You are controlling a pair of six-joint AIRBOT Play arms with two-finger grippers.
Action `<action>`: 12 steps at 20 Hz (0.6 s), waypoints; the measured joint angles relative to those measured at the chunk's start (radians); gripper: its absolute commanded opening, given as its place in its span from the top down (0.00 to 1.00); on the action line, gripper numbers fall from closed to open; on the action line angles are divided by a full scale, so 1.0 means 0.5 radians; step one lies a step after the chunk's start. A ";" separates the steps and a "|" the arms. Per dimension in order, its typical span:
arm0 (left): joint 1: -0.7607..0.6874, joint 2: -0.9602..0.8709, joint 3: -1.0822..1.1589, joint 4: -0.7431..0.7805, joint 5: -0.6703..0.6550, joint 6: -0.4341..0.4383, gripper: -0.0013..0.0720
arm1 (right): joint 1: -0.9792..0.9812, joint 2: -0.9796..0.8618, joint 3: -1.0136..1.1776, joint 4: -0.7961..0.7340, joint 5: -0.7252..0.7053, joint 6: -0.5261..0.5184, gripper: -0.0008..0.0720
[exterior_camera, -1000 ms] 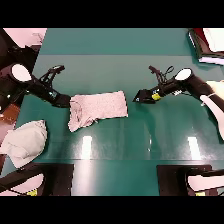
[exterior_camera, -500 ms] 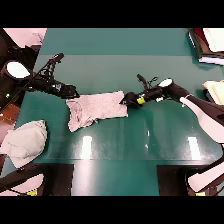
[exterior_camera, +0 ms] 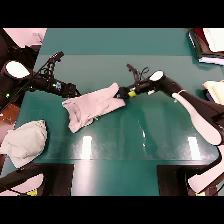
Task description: Fold the shirts.
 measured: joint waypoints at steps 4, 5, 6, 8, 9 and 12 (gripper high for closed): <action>-0.029 0.000 0.000 -0.043 -0.034 -0.003 0.95 | -0.289 0.254 0.043 -0.328 0.033 0.137 0.98; -0.047 0.000 0.000 -0.053 -0.034 -0.005 0.95 | -0.417 0.346 0.018 -0.421 0.048 0.166 0.97; -0.073 0.000 0.000 -0.069 -0.024 -0.008 0.95 | -0.549 0.434 -0.014 -0.501 0.056 0.188 0.98; -0.141 0.000 0.000 -0.101 0.031 -0.009 0.95 | -0.870 0.613 -0.088 -0.609 0.065 0.215 0.98; -0.182 0.000 0.000 -0.118 0.074 -0.010 0.95 | -1.035 0.684 -0.118 -0.646 0.060 0.226 0.98; -0.334 0.000 0.000 -0.165 0.249 -0.011 0.95 | -1.530 0.832 -0.163 -0.703 0.014 0.239 0.98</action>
